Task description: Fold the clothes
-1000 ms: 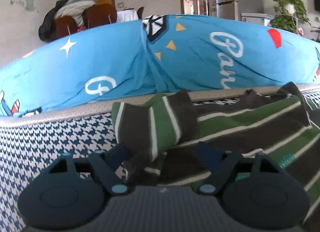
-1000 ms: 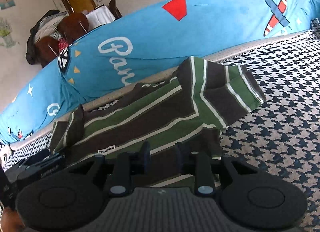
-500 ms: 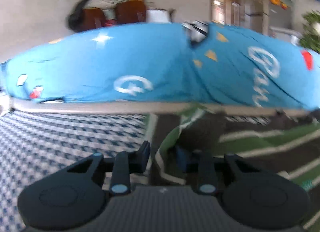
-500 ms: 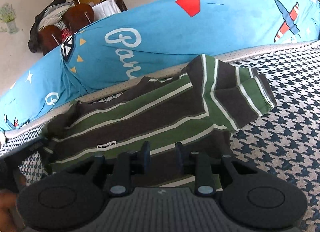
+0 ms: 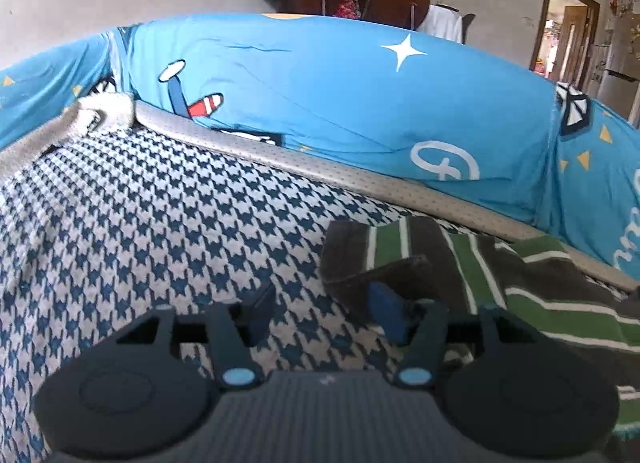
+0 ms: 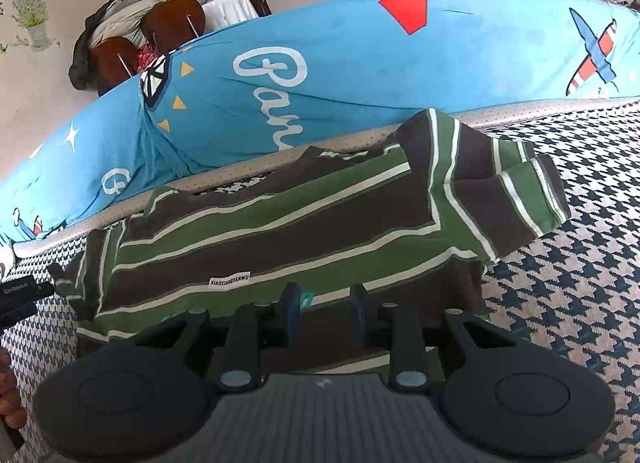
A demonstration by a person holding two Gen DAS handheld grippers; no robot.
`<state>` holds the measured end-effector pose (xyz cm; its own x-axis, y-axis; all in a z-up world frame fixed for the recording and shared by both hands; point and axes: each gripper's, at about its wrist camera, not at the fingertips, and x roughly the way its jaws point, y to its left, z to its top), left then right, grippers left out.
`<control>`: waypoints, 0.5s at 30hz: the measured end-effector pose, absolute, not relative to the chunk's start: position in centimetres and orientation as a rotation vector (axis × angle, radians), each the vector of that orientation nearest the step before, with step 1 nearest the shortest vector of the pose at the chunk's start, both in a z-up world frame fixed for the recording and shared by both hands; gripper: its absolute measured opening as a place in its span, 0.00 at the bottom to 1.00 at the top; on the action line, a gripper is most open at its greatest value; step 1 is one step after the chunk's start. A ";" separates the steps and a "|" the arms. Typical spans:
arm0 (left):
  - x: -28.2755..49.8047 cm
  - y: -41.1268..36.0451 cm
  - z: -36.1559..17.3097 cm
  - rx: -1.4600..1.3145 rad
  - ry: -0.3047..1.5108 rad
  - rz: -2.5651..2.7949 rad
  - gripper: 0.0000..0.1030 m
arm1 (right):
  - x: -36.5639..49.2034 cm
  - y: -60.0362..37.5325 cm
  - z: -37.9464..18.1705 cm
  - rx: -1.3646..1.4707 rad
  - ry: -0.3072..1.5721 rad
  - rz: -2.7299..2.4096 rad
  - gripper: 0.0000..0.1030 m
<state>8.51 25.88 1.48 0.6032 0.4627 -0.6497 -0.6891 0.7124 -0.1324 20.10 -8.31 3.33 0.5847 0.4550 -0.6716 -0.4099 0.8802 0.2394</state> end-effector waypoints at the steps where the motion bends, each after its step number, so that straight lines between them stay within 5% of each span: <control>1: 8.3 25.9 1.4 -0.412 0.626 0.670 0.64 | 20.0 -8.2 3.3 0.057 0.801 0.509 0.27; 15: 8.1 24.6 1.7 -0.552 0.604 0.515 0.86 | 19.5 -6.9 2.4 -0.005 0.816 0.534 0.28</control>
<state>8.10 24.56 1.66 0.7087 0.2843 -0.6457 -0.5924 0.7368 -0.3258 19.48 -6.89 2.38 0.5613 0.4515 -0.6936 -0.4553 0.8683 0.1967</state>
